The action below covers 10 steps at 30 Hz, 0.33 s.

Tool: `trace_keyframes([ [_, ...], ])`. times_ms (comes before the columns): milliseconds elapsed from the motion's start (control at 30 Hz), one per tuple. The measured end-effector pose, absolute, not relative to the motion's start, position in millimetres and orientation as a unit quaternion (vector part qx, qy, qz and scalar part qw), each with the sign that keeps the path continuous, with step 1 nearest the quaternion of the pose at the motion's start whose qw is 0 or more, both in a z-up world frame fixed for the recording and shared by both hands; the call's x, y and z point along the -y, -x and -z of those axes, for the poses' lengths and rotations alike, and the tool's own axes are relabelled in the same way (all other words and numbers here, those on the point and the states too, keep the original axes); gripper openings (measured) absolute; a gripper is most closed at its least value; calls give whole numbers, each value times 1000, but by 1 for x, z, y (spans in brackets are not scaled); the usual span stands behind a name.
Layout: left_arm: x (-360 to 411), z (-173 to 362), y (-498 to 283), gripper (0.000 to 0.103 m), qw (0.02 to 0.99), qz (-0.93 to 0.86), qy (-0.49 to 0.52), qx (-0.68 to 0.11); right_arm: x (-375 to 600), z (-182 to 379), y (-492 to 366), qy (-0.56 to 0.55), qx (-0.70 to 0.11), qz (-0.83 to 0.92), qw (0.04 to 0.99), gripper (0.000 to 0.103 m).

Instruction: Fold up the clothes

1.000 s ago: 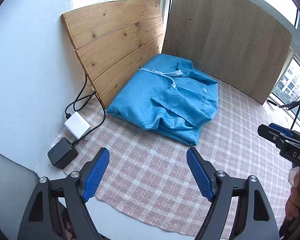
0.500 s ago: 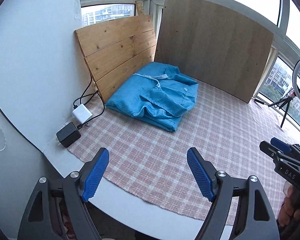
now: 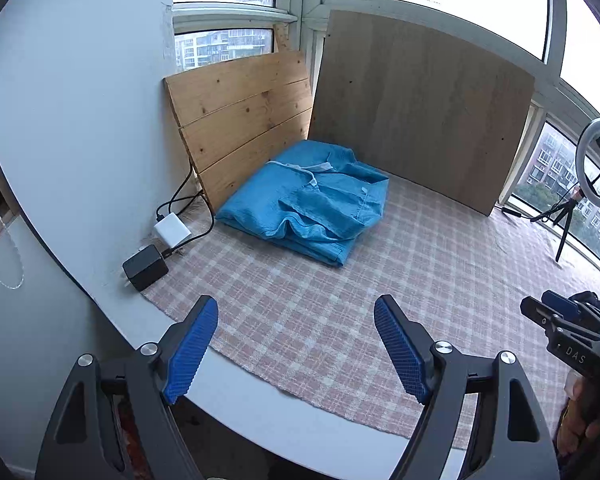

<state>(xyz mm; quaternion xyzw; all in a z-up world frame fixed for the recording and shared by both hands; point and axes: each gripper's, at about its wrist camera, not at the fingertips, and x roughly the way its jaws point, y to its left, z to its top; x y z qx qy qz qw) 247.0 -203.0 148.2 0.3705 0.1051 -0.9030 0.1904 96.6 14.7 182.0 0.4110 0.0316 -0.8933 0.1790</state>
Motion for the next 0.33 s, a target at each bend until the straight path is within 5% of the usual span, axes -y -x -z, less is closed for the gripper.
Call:
trace_keyframes([
  [333,203,-149,-254,80,201,905,-356,-120,-17,-181,-98,-411,-43,892,180,54],
])
